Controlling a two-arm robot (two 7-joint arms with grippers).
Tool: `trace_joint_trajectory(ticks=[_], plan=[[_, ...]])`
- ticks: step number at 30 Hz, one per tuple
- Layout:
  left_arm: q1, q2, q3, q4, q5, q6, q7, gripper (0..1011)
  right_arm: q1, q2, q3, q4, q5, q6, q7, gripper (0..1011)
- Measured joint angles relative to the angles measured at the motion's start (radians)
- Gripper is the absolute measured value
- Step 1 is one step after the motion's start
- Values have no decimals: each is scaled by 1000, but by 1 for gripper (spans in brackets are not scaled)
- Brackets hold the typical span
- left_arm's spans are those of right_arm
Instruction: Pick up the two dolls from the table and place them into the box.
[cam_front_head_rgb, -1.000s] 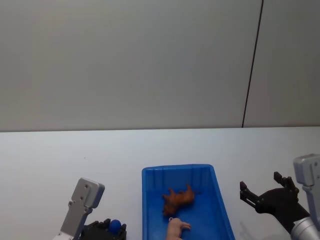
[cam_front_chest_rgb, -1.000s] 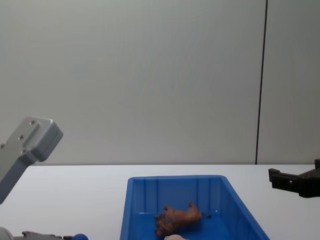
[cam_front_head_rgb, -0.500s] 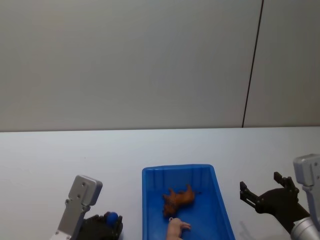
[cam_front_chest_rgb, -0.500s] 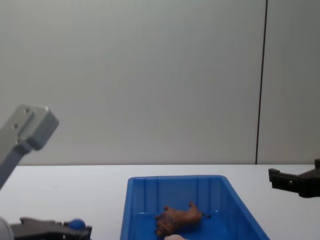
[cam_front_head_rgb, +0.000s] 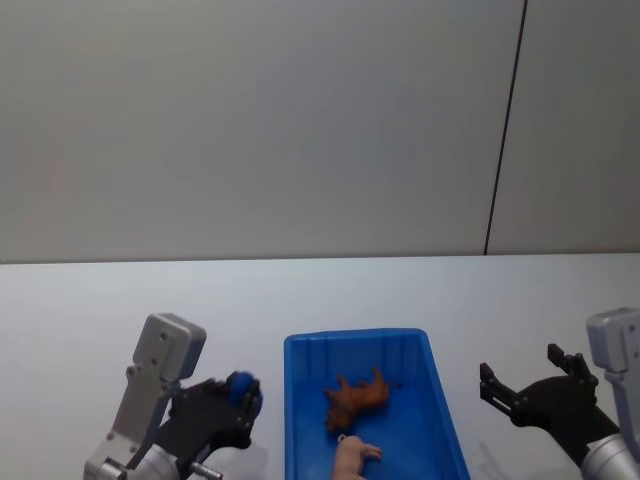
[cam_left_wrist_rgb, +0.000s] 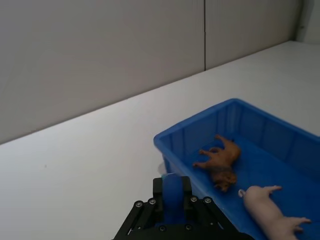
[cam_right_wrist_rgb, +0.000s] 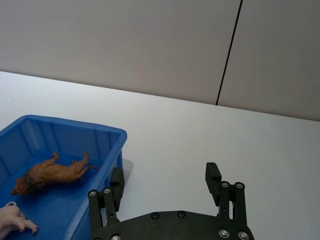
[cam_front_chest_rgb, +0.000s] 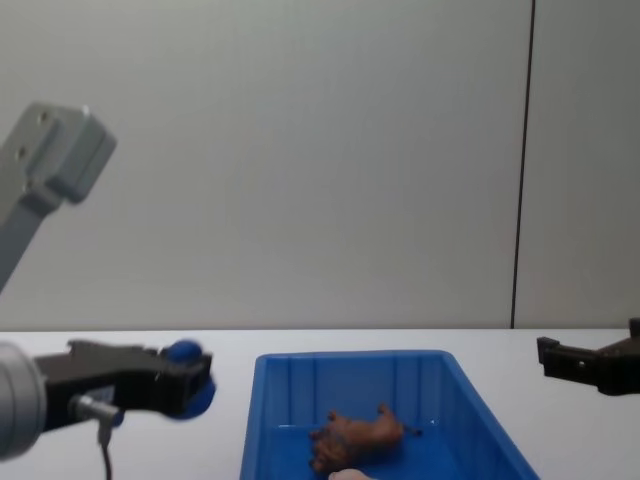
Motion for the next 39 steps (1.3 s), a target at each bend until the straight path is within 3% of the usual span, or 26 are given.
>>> trace_joint_trajectory(ticks=[12, 30, 39], plan=[[-39, -23, 4, -8, 15, -66, -142, 145, 0, 0, 0, 0, 0, 0, 0, 1001], [-123, -97, 40, 54, 21, -121, -396, 736, 0, 0, 0, 0, 0, 0, 0, 1001], [-145, -119, 51, 73, 22, -130, -453, 990, 0, 0, 0, 0, 0, 0, 0, 1001]])
